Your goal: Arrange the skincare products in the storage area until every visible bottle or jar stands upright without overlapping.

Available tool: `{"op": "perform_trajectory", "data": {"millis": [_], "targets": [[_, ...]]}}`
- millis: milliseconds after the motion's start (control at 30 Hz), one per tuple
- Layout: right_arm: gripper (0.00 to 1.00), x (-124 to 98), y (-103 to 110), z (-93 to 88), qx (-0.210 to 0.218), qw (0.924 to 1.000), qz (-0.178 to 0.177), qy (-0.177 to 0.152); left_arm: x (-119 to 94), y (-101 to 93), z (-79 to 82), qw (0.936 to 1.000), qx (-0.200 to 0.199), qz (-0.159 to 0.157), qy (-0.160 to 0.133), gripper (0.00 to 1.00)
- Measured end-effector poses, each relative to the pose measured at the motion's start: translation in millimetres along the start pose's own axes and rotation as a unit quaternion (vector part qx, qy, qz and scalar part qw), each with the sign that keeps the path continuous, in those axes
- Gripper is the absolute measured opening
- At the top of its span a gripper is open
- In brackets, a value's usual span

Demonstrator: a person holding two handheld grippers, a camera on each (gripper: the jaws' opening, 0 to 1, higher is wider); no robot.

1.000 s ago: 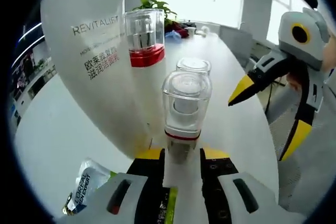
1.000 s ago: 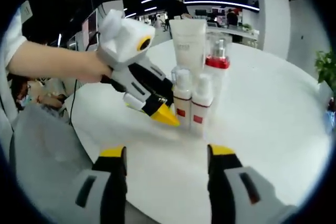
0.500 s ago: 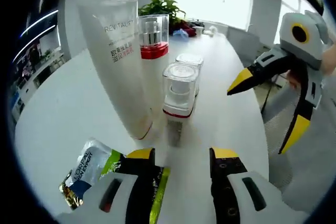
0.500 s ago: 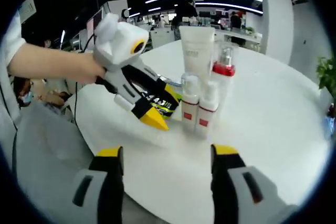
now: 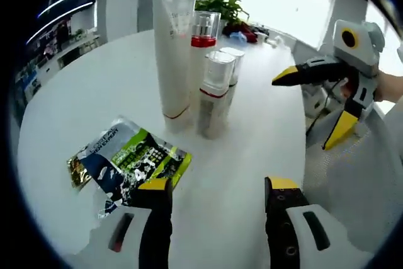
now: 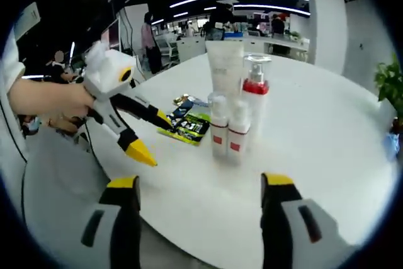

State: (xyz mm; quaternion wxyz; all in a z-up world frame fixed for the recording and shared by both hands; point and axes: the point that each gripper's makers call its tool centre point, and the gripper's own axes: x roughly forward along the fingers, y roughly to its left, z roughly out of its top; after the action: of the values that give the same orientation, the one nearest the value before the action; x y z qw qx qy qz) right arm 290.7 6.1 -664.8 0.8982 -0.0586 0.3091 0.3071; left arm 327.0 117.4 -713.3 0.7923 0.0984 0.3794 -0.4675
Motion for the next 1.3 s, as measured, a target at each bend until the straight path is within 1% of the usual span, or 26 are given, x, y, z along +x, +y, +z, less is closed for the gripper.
{"op": "perform_trajectory", "data": {"millis": [267,333,400,467,633,733,900,967,1033,1100,1300], "targets": [[0.82,-9,3,-5.5,0.004,1.0,0.0,-0.001,-26,-0.3,-24.9,0.9982,-0.052,0.029,-0.006,0.67],[0.83,-12,3,-7.2,0.005,1.0,0.0,-0.001,-34,-1.4,-31.5,0.997,-0.067,0.038,-0.005,0.68],[0.83,-14,3,-7.1,0.01,1.0,0.0,-0.002,-42,-0.8,-35.4,0.9954,-0.082,0.05,-0.011,0.7],[0.84,-16,2,-3.4,0.013,0.9999,0.0,-0.009,-49,-1.6,-37.8,0.9937,-0.093,0.059,-0.017,0.72],[0.84,-19,-1,-1.1,0.016,0.9998,0.0,-0.014,-63,0.9,-44.4,0.9904,-0.109,0.082,-0.023,0.77],[0.85,-23,-3,0.9,0.02,0.9996,-0.001,-0.019,-74,4.7,-46.7,0.987,-0.122,0.099,-0.032,0.8],[0.86,-26,-4,4.3,0.03,0.9992,0.0,-0.026,-87,8.1,-51.6,0.9824,-0.137,0.12,-0.039,0.84],[0.86,-27,-4,5.2,0.029,0.9992,0.0,-0.027,-91,10.1,-56.4,0.9796,-0.149,0.13,-0.038,0.88],[0.86,-28,-4,6.2,0.031,0.9991,0.0,-0.029,-93,9.9,-60.6,0.9787,-0.151,0.134,-0.036,0.9],[0.86,-28,-4,6.8,0.032,0.999,0.0,-0.031,-96,9.5,-63.2,0.9777,-0.155,0.137,-0.035,0.9],[0.89,-30,-4,6.5,0.03,0.9989,0.0,-0.035,-103,2.7,-65.7,0.9737,-0.171,0.146,-0.036,0.93]]}}
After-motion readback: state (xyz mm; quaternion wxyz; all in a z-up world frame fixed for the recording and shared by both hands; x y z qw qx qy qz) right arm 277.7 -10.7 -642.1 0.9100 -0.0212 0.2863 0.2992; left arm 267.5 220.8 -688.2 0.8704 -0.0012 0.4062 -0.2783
